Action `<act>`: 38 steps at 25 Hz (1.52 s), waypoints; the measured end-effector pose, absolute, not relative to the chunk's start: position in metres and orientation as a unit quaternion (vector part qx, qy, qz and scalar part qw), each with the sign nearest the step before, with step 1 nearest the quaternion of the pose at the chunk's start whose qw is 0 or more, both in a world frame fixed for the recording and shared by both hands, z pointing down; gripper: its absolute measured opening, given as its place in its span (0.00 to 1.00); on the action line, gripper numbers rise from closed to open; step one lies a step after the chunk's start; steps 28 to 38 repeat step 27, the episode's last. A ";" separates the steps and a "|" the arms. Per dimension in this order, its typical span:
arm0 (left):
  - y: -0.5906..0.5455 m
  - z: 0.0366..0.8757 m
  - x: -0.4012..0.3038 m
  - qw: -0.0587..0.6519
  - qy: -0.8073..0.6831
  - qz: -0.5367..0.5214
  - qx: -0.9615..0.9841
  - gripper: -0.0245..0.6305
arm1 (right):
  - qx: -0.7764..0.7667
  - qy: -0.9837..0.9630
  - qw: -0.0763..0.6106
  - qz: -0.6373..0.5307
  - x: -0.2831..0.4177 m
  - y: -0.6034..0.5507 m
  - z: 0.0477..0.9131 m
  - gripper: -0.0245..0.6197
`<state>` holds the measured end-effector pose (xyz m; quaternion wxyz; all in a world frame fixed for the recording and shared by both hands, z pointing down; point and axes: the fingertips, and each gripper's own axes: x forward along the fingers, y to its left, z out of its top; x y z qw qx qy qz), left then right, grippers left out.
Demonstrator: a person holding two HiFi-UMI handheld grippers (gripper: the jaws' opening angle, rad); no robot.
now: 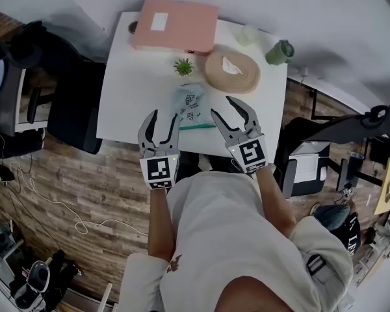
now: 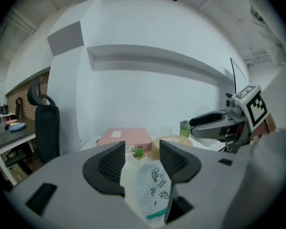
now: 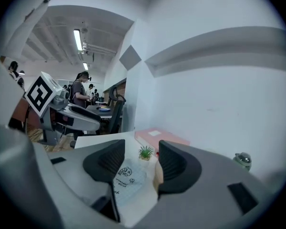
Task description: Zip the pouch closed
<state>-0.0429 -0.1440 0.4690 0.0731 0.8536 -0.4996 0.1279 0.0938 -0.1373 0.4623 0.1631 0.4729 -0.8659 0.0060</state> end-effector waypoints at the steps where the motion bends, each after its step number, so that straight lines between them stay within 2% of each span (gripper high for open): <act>1: -0.146 0.461 -0.043 0.065 -0.497 0.120 0.857 0.38 | 0.481 -0.863 0.156 -0.006 0.094 -0.139 0.453 0.39; 5: -0.153 0.443 -0.041 0.043 -0.483 0.103 0.869 0.41 | 0.514 -0.845 0.145 -0.027 0.098 -0.142 0.437 0.45; 15: -0.171 0.417 -0.035 0.009 -0.434 0.078 0.897 0.48 | 0.585 -0.803 0.113 -0.031 0.104 -0.146 0.414 0.50; 27: -0.197 0.404 -0.026 -0.022 -0.395 0.065 0.916 0.49 | 0.634 -0.766 0.100 -0.040 0.106 -0.156 0.400 0.51; 38: -0.197 0.404 -0.026 -0.022 -0.395 0.065 0.916 0.49 | 0.634 -0.766 0.100 -0.040 0.106 -0.156 0.400 0.51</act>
